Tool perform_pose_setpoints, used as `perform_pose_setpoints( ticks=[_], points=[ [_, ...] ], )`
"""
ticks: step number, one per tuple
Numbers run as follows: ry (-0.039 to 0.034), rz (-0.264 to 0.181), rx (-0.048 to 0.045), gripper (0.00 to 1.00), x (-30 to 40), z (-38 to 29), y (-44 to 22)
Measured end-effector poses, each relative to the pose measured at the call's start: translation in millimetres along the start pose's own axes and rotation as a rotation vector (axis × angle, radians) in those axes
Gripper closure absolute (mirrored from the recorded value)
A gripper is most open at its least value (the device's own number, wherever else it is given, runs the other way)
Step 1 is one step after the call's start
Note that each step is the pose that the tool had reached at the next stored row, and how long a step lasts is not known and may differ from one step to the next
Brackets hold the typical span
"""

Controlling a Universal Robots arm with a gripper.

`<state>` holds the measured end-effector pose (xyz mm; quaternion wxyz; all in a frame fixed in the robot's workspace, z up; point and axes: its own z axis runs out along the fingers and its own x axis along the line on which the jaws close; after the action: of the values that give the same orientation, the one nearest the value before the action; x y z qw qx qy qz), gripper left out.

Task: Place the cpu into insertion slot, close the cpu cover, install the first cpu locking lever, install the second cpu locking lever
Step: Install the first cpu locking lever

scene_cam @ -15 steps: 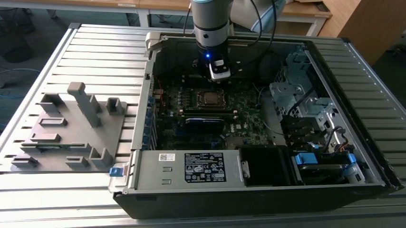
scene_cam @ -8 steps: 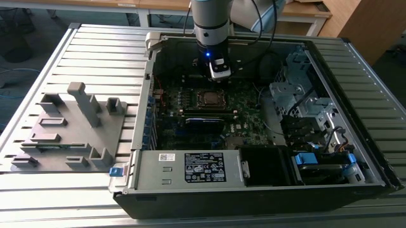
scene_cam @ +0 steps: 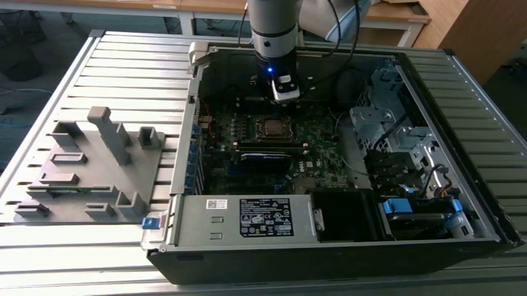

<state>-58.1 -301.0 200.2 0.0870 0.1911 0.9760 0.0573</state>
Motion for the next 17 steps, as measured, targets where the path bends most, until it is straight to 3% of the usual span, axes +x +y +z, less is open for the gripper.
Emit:
perform_pose_setpoints(
  ticks=[7,17],
  points=[
    [-0.0137,-0.001,-0.0063,0.9,1.9,0.0,-1.5],
    [-0.0147,-0.004,-0.01,0.9,5.2,1.6,-3.3]
  ],
)
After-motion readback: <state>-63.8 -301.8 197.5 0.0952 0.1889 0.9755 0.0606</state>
